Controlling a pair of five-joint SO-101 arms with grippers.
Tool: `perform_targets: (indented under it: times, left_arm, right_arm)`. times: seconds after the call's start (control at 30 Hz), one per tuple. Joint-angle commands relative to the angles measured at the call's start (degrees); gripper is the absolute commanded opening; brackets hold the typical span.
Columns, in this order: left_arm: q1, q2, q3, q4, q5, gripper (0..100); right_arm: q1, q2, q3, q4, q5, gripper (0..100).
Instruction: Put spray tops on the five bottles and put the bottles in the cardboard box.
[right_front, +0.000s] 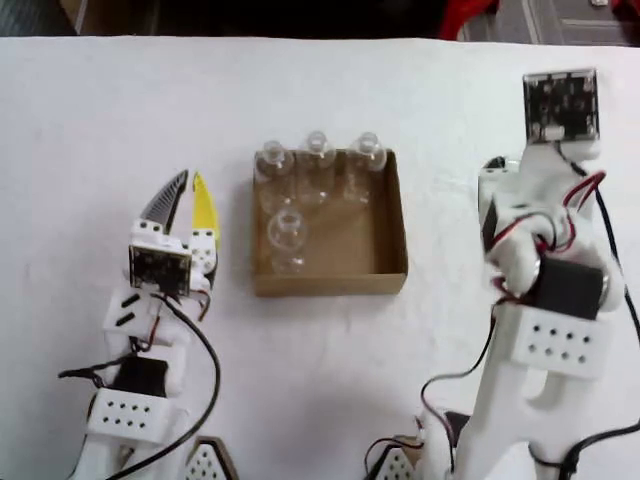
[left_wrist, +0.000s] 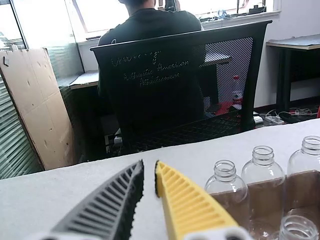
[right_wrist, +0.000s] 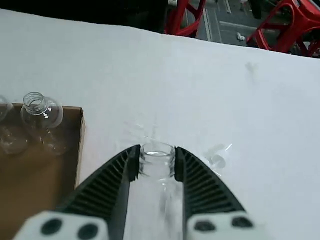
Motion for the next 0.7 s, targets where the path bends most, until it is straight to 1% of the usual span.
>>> perform_targets:
  times: [0.0,0.2,0.3,0.5,0.67]
  left_arm:
    - [0.8,-0.7,-0.4,-0.8,-0.6,5]
    - [0.8,-0.7,-0.4,-0.8,-0.6,5]
    - [0.8,-0.7,-0.4,-0.8,-0.6,5]
    - [0.8,-0.7,-0.4,-0.8,-0.6,5]
    - [0.8,-0.7,-0.4,-0.9,-1.0,5]
  right_arm:
    - [-0.5,-3.9,5.4,-8.3,-0.2,1.6]
    - [-0.3,-4.6,15.5,-17.5,-0.4,1.6]
    - [-0.3,-4.8,22.4,-25.7,-0.5,1.6]
    - [-0.2,-4.8,36.4,-45.5,-0.6,1.6]
    - [-0.7,-4.8,43.3,-54.8,-0.7,1.6]
